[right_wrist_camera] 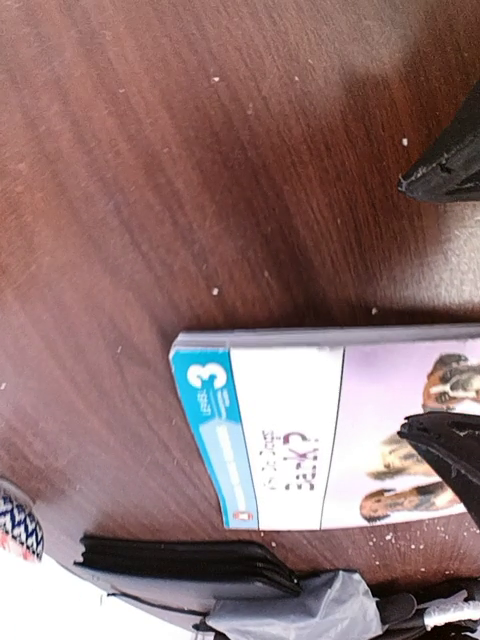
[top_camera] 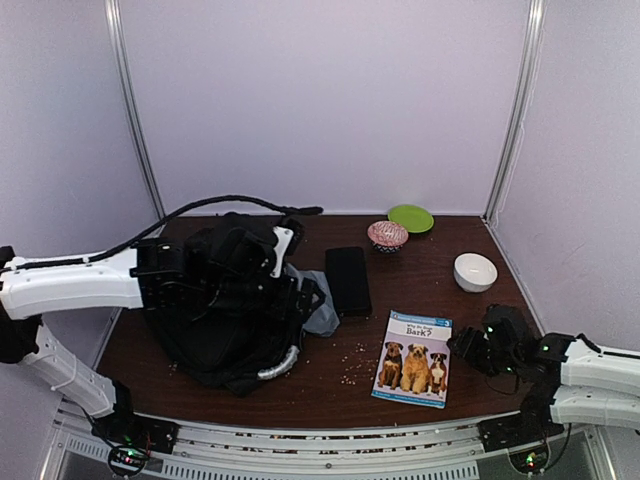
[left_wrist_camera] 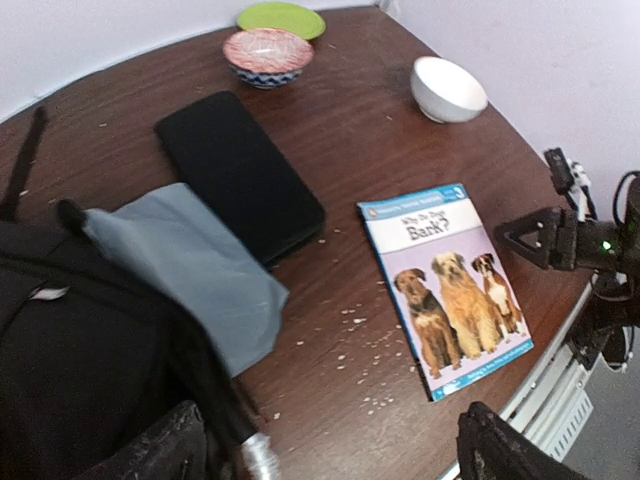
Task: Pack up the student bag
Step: Pick up the book from the center of the board.
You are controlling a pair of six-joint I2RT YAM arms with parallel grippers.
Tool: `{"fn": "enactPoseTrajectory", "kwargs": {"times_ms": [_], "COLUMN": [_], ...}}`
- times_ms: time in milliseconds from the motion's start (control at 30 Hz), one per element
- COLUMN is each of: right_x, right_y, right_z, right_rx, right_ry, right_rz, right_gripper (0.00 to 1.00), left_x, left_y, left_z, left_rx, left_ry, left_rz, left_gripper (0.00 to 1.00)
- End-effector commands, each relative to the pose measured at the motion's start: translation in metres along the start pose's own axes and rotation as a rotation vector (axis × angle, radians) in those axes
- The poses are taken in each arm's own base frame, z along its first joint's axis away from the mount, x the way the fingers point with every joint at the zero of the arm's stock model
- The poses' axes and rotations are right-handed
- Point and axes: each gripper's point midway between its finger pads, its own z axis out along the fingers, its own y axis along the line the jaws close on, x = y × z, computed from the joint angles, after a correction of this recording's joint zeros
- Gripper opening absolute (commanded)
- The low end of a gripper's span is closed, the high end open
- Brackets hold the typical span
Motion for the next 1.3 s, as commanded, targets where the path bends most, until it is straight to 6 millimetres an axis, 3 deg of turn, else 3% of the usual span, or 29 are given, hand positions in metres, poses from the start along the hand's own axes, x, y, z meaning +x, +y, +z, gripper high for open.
{"fn": "enactPoseTrajectory", "kwargs": {"times_ms": [0, 100, 333, 800, 1067, 1267], "right_x": [0.003, 0.005, 0.020, 0.046, 0.053, 0.055], "right_y": [0.003, 0.006, 0.012, 0.007, 0.010, 0.018], "right_z": [0.008, 0.014, 0.026, 0.030, 0.028, 0.026], "right_rx": [-0.035, -0.053, -0.087, -0.092, -0.112, -0.147], "right_ry": [0.015, 0.026, 0.105, 0.197, 0.214, 0.230], "right_rz": [0.049, 0.063, 0.104, 0.151, 0.158, 0.161], "right_gripper": [0.71, 0.70, 0.64, 0.49, 0.37, 0.33], "left_x": [-0.011, -0.005, 0.023, 0.086, 0.110, 0.128], "left_y": [-0.076, -0.097, -0.126, -0.126, -0.123, -0.118], "left_z": [0.021, 0.042, 0.096, 0.185, 0.206, 0.218], "left_rx": [0.255, 0.307, 0.378, 0.312, 0.297, 0.278], "left_ry": [0.030, 0.075, 0.189, 0.343, 0.409, 0.452], "left_rz": [0.077, 0.103, 0.132, 0.180, 0.170, 0.155], "left_gripper": [0.87, 0.82, 0.67, 0.55, 0.48, 0.29]}}
